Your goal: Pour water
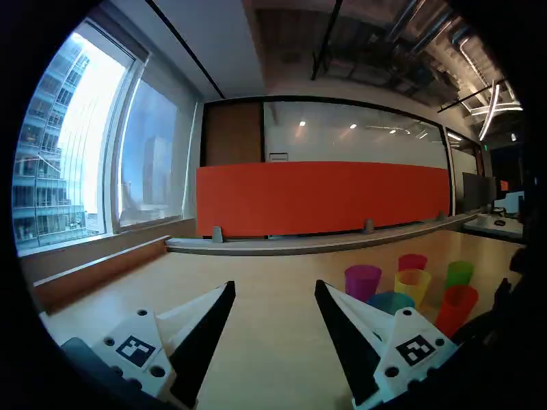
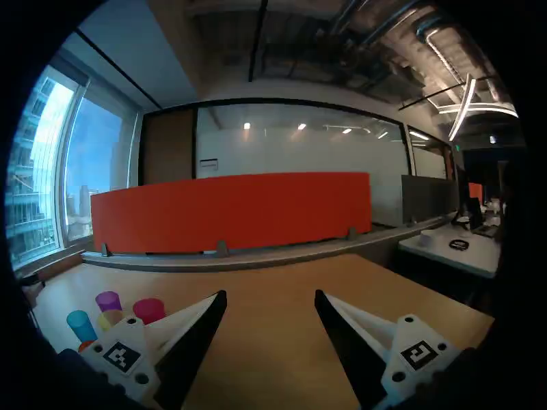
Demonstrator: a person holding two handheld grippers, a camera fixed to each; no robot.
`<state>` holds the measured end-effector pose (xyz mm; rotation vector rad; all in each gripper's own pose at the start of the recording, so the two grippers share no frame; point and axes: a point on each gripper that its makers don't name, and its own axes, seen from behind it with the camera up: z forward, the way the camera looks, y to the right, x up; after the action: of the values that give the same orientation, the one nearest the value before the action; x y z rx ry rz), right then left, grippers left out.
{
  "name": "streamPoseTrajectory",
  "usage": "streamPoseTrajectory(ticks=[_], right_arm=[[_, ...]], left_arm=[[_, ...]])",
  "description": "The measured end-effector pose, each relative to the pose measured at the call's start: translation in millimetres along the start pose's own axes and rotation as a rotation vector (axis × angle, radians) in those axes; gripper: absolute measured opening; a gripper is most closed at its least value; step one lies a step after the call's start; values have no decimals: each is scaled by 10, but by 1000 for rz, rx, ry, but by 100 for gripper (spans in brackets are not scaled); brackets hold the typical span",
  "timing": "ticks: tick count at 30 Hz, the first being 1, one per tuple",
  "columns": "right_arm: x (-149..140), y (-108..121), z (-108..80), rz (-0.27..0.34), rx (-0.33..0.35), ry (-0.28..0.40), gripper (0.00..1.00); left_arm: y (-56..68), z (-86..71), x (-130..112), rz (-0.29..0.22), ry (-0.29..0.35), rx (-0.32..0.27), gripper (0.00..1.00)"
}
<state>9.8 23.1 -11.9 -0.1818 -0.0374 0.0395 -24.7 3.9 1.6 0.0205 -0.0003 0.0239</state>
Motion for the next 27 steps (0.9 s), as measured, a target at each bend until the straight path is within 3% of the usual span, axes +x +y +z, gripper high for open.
streamPoseTrajectory(ticks=[15,27], right_arm=[[51,-86,56,-20,8,2,99],[47,-79,49,-4,8,4,99]], left_arm=[[-111,40,-104,-28,-2,7,86],[-98,40,-115,-33,-2,2,86]])
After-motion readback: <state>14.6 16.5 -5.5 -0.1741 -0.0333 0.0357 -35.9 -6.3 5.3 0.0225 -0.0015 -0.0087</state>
